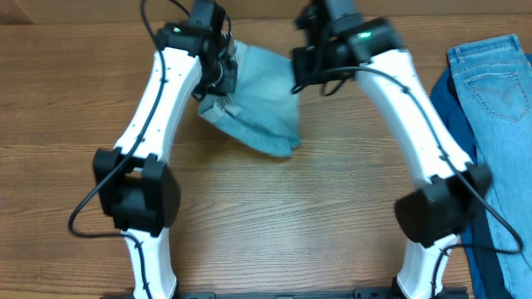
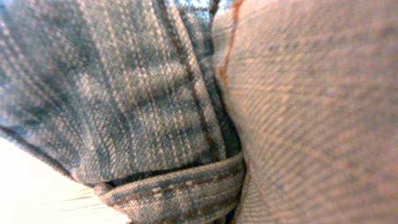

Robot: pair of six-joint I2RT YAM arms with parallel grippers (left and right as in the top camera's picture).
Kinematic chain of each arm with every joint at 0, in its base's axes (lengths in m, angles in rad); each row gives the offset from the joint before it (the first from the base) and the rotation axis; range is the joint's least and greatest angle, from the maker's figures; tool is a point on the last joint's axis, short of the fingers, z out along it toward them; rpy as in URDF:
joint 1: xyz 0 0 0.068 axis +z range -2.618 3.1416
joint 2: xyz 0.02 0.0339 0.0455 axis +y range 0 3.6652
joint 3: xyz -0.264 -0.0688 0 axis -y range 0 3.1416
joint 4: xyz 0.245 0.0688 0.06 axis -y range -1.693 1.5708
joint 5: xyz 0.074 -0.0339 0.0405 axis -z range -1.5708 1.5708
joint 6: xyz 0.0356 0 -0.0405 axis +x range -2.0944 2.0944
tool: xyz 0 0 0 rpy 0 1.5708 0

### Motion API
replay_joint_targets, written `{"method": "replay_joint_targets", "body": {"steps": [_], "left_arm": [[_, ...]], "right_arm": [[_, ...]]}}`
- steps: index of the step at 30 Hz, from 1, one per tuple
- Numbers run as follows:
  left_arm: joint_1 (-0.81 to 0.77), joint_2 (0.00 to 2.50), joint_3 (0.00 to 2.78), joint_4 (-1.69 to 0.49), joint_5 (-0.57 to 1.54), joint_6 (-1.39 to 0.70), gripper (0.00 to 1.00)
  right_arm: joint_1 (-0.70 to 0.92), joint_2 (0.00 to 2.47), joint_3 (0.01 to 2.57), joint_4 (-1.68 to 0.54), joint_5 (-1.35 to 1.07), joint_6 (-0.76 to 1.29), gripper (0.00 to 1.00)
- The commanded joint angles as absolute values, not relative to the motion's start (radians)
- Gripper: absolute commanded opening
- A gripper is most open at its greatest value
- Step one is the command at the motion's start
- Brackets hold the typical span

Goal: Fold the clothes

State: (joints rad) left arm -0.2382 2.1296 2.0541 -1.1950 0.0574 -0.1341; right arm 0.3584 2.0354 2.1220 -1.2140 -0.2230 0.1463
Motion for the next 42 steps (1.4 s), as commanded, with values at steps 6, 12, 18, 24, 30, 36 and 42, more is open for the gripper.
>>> {"method": "replay_joint_targets", "body": {"steps": [6, 12, 18, 24, 30, 36, 42], "left_arm": [[-0.116, 1.961, 2.117, -1.233, -0.252, -0.071, 0.04], [0.022, 1.961, 2.118, -1.298, -0.369, -0.067, 0.04], [0.136, 1.961, 2.118, -1.363, -0.678, -0.067, 0.04], [0.257, 1.961, 2.118, -1.479, -0.914, -0.123, 0.04], [0.411, 1.967, 2.115, -1.419, -0.889, -0.165, 0.04], [0.519, 1.984, 2.112, -1.382, -0.730, -0.164, 0.04], [0.514, 2.055, 2.112, -1.377, -0.707, -0.164, 0.04]], "right_arm": [[0.050, 2.016, 2.133, -1.308, -0.172, 0.233, 0.06], [-0.052, 2.016, 2.132, -1.315, -0.172, 0.233, 0.18], [-0.060, 2.016, 2.132, -1.307, -0.172, 0.233, 0.23], [-0.060, 2.016, 2.132, -1.303, -0.172, 0.233, 0.23], [-0.060, 2.016, 2.132, -1.303, -0.141, 0.233, 0.22], [-0.060, 2.016, 2.132, -1.303, -0.123, 0.233, 0.21], [-0.060, 2.016, 2.132, -1.304, -0.123, 0.233, 0.16]]}}
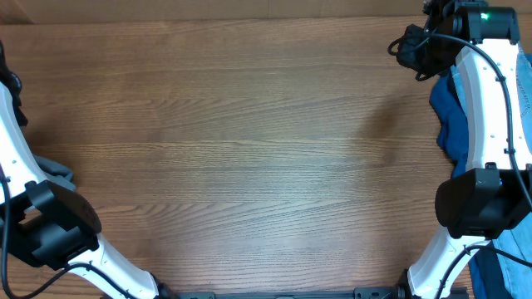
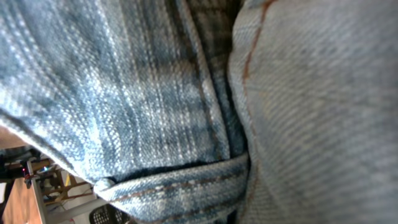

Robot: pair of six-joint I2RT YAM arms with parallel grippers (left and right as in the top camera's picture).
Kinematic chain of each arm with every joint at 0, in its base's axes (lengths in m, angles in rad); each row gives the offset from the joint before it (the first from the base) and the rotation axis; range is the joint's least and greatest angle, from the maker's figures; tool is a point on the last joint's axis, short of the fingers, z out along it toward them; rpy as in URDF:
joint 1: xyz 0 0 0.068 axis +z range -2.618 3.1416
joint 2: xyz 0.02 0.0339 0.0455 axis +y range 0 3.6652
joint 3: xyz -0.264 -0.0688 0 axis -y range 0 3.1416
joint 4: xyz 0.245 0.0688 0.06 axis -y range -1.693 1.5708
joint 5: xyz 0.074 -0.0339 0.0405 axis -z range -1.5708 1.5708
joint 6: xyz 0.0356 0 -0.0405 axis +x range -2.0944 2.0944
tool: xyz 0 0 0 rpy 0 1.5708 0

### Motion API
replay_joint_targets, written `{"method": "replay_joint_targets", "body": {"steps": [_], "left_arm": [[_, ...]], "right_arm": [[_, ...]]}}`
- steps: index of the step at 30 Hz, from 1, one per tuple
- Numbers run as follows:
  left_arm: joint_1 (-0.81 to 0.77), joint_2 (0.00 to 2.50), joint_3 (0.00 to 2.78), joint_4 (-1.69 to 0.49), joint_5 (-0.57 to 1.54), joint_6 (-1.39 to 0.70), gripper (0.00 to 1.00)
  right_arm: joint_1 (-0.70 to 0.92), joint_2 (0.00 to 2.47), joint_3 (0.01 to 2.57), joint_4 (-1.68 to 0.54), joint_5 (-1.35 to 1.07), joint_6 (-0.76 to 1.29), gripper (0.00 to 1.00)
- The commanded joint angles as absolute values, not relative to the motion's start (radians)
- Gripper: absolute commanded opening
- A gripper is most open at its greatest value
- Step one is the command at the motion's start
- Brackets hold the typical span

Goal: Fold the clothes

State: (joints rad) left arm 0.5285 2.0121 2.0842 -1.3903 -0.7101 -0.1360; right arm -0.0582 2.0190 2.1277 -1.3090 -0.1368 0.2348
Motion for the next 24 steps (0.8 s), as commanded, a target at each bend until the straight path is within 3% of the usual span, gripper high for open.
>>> {"method": "replay_joint_targets", "body": {"steps": [1, 10, 16, 21, 24], "left_arm": [[0.509, 2.066, 2.112, -1.373, -0.706, -0.161, 0.04], [0.367, 2.104, 2.112, -1.203, -0.704, -0.119, 0.04], [0.279, 2.104, 2.112, -1.105, -0.534, -0.118, 0.05], [0.247, 2.104, 2.113, -1.039, -0.542, 0.270, 0.04], [0.253, 2.098, 2.114, -0.965, -0.661, 0.318, 0.04]], "right_arm": [[-0.060, 2.016, 2.132, -1.304, -0.123, 0.233, 0.16], [-0.060, 2.016, 2.132, -1.313, -0.124, 0.233, 0.16], [-0.060, 2.016, 2.131, -1.331, -0.124, 0.233, 0.17], [-0.060, 2.016, 2.131, -1.333, -0.122, 0.233, 0.17], [-0.060, 2.016, 2.131, -1.338, -0.044, 0.233, 0.17]]}}
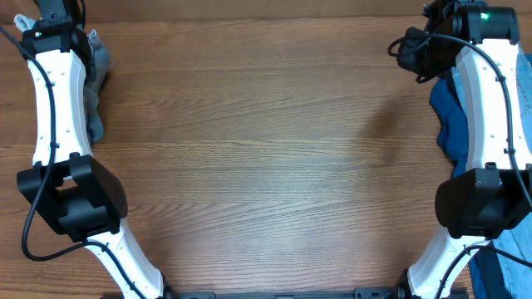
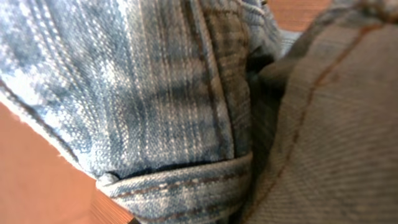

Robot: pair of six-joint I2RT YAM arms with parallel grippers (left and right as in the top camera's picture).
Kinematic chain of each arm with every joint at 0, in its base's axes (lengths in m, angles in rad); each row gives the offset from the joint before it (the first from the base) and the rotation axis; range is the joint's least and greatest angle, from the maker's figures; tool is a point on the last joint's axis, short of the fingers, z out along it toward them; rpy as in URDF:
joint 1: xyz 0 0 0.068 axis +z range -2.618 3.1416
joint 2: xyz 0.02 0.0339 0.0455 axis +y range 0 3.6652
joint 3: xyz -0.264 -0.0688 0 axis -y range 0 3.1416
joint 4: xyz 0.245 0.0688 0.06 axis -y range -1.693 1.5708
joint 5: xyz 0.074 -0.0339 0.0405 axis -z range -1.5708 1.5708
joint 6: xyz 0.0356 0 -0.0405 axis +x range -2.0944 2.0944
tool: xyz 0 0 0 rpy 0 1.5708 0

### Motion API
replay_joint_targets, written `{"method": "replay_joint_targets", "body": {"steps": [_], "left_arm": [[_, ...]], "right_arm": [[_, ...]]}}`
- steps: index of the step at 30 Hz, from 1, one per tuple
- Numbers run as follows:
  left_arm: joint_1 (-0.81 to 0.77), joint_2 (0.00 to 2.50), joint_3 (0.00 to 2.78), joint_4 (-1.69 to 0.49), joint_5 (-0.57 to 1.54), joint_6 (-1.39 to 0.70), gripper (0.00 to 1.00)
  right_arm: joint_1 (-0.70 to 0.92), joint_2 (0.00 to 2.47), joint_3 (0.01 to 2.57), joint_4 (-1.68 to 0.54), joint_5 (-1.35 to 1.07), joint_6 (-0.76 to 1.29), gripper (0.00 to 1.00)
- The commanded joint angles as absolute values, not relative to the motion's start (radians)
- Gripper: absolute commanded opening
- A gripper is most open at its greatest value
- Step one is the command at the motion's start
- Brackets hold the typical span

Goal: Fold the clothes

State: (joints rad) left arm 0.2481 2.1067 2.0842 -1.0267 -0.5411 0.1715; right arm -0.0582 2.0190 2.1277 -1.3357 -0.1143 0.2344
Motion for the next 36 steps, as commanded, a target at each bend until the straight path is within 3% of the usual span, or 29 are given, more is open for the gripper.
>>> {"method": "replay_joint_targets", "body": {"steps": [1, 9, 13, 22, 29, 31, 36], "left_arm": [[0.258, 2.098, 2.120, -0.939, -0.704, 0.372, 0.04], [0.281, 2.098, 2.120, -0.695, -0.799, 0.681, 0.04], [0.282, 2.123, 2.110, -0.702, -0.686, 0.651, 0.04], [0.231, 2.278, 2.110, -0.823, -0.675, 0.561, 0.04], [0.046, 2.278, 2.110, -0.893, -0.668, 0.438, 0.04], [0.009, 2.278, 2.110, -0.913, -0.598, 0.392, 0.04], [-0.052, 2.320, 2.110, -0.934, -0.184, 0.261, 0.07]], "right_arm": [[-0.061, 2.016, 2.131, -1.340, -0.026, 0.233, 0.17], [-0.061, 2.016, 2.131, -1.338, -0.019, 0.233, 0.17], [-0.061, 2.016, 2.131, -1.339, -0.019, 0.232, 0.17], [-0.061, 2.016, 2.131, -1.339, -0.019, 0.229, 0.16], [-0.061, 2.016, 2.131, -1.338, -0.019, 0.229, 0.17], [-0.061, 2.016, 2.131, -1.338, -0.019, 0.229, 0.16], [-0.061, 2.016, 2.131, -1.339, -0.019, 0.229, 0.16]]}}
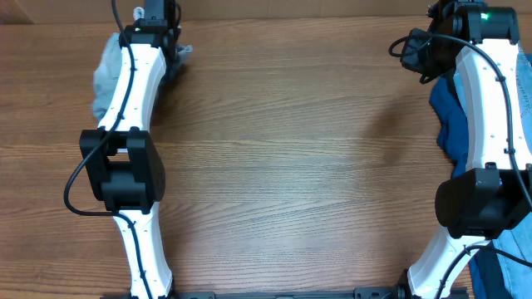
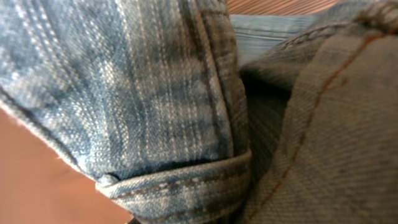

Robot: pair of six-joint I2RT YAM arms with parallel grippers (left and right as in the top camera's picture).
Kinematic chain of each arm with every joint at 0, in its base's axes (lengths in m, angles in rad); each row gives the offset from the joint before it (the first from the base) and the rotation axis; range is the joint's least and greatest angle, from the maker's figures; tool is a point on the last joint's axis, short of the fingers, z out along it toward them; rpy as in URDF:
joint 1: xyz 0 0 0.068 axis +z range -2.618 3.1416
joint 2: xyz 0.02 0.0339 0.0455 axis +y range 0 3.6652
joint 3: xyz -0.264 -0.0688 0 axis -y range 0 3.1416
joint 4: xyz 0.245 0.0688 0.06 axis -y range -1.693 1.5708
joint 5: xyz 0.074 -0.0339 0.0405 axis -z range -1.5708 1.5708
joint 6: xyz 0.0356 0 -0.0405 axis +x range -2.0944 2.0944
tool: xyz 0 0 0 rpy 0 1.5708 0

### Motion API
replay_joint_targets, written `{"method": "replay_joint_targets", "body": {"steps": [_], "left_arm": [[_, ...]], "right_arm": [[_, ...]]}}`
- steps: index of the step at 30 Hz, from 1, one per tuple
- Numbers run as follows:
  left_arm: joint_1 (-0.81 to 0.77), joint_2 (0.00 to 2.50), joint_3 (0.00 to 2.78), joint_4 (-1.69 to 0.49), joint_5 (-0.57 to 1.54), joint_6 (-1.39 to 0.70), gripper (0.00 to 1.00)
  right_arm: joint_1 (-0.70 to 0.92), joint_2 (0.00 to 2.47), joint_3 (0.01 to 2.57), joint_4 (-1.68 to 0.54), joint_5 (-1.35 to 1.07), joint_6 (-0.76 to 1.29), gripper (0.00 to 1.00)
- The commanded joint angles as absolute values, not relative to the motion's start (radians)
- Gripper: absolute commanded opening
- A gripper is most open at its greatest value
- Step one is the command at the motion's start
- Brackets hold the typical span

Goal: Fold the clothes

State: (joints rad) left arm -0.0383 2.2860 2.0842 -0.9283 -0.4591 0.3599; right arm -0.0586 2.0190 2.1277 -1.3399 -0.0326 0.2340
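A pale denim garment point(image 1: 104, 71) lies bunched at the table's back left, under my left arm. My left gripper point(image 1: 158, 21) is at the back edge just right of it, and a corner of cloth sticks out beside it. In the left wrist view the denim point(image 2: 155, 93) fills the frame, with a stitched hem point(image 2: 180, 186) pinned at the bottom where the jaws are; the fingers themselves are hidden by cloth. My right gripper point(image 1: 416, 50) hangs at the back right, beside the pile of other clothes; its jaws cannot be made out.
A dark blue garment point(image 1: 449, 116) and light blue jeans point(image 1: 525, 91) lie along the right edge, partly under my right arm. The wooden table point(image 1: 274, 166) stretches between the two arms.
My left gripper has moved from the back left corner a little to the right along the back edge, still shut on the denim. The garment now shows left of the arm. The right arm is unchanged.
Both grippers were at the pale denim bundle at the back middle. Then the left arm was out past the left edge with the bundle, and the right arm stood at the back right by the pile. The bundle then hung at the back left corner, where it now lies.
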Motion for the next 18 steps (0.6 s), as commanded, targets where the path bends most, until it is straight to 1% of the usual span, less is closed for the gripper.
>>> {"method": "replay_joint_targets", "body": {"steps": [1, 3, 4, 5, 6, 7, 8, 9, 11, 13, 14, 15, 17, 18], "left_arm": [[-0.060, 2.349, 2.110, -0.950, -0.087, 0.262, 0.26], [-0.069, 2.364, 2.110, -0.972, 0.013, 0.263, 0.51], [-0.073, 2.366, 2.110, -0.982, 0.055, 0.268, 0.57], [-0.079, 2.365, 2.110, -0.989, 0.125, 0.270, 0.65], [-0.083, 2.362, 2.111, -0.990, 0.183, 0.275, 0.79], [-0.087, 2.362, 2.111, -0.991, 0.247, 0.296, 0.84], [-0.090, 2.362, 2.111, -0.993, 0.297, 0.309, 0.85], [-0.093, 2.361, 2.111, -0.995, 0.348, 0.315, 0.84], [-0.093, 2.360, 2.127, -0.998, 0.513, 0.313, 0.77], [-0.089, 2.360, 2.160, -1.008, 0.659, 0.313, 0.73], [-0.085, 2.360, 2.198, -1.032, 0.724, 0.313, 0.69], [-0.081, 2.360, 2.242, -1.063, 0.730, 0.305, 0.60], [-0.067, 2.360, 2.328, -1.116, 0.687, 0.268, 0.36], [-0.057, 2.360, 2.370, -1.137, 0.641, 0.212, 0.31]], "right_arm": [[-0.061, 2.016, 2.131, -1.339, -0.019, 0.229, 0.17], [-0.061, 2.016, 2.131, -1.338, -0.020, 0.229, 0.17], [-0.061, 2.016, 2.131, -1.338, -0.020, 0.229, 0.17], [-0.061, 2.016, 2.131, -1.338, -0.020, 0.230, 0.17], [-0.061, 2.016, 2.131, -1.338, -0.020, 0.230, 0.17], [-0.061, 2.016, 2.131, -1.338, -0.020, 0.230, 0.17], [-0.061, 2.016, 2.131, -1.339, -0.020, 0.230, 0.17], [-0.061, 2.016, 2.131, -1.341, -0.020, 0.230, 0.17], [-0.061, 2.016, 2.129, -1.345, -0.020, 0.230, 0.17], [-0.061, 2.016, 2.126, -1.346, -0.020, 0.230, 0.17], [-0.061, 2.016, 2.121, -1.345, -0.020, 0.230, 0.17], [-0.061, 2.016, 2.120, -1.347, -0.020, 0.230, 0.17], [-0.061, 2.016, 2.112, -1.348, -0.020, 0.230, 0.17], [-0.061, 2.017, 2.112, -1.347, -0.019, 0.229, 0.17]]}}
